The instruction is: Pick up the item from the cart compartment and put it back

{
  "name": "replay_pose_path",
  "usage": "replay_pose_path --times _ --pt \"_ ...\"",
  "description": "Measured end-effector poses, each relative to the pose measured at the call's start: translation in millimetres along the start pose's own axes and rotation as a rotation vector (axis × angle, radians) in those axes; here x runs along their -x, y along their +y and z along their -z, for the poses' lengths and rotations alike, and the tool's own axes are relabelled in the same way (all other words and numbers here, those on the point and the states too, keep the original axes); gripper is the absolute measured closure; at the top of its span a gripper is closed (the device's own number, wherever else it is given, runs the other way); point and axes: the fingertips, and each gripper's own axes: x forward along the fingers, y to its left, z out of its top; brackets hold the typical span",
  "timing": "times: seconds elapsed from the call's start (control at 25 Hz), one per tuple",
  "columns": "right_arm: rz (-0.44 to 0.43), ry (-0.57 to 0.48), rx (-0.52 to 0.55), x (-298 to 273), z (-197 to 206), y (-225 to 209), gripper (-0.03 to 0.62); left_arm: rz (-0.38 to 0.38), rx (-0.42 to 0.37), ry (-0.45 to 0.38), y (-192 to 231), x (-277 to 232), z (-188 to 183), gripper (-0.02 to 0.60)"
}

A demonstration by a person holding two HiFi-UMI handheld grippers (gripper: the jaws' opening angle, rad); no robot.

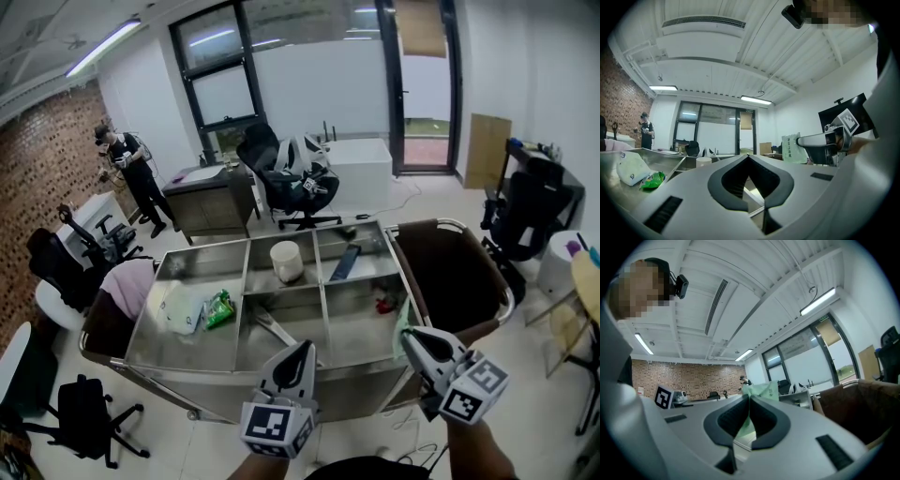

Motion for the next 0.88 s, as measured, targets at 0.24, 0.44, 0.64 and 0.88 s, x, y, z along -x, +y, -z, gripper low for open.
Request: replay_pose_path --times 0.24,0.44,0.64,0.88 --pt "0.004 -0.008 0.001 1.4 -2.7 -1.3 0.563 -0.010 0.014 0.007 1.1 1.9 -2.1 0.581" --pt "0.005 -0.011 0.003 0.4 -5.4 -2.1 0.563 -0.014 -0.012 0.009 3.2 2.1 1.1 0.581" --pt "0.008 0.006 0.049 -6.9 -14.8 -10.4 0.563 -0.012 -0.008 0.014 1.3 4.2 2.2 0.581" --pt "0.016 0.065 0.104 -32.3 -19.2 -26.8 0.563 -0.022 -0.018 0.009 1.6 5.7 2.8 0.581"
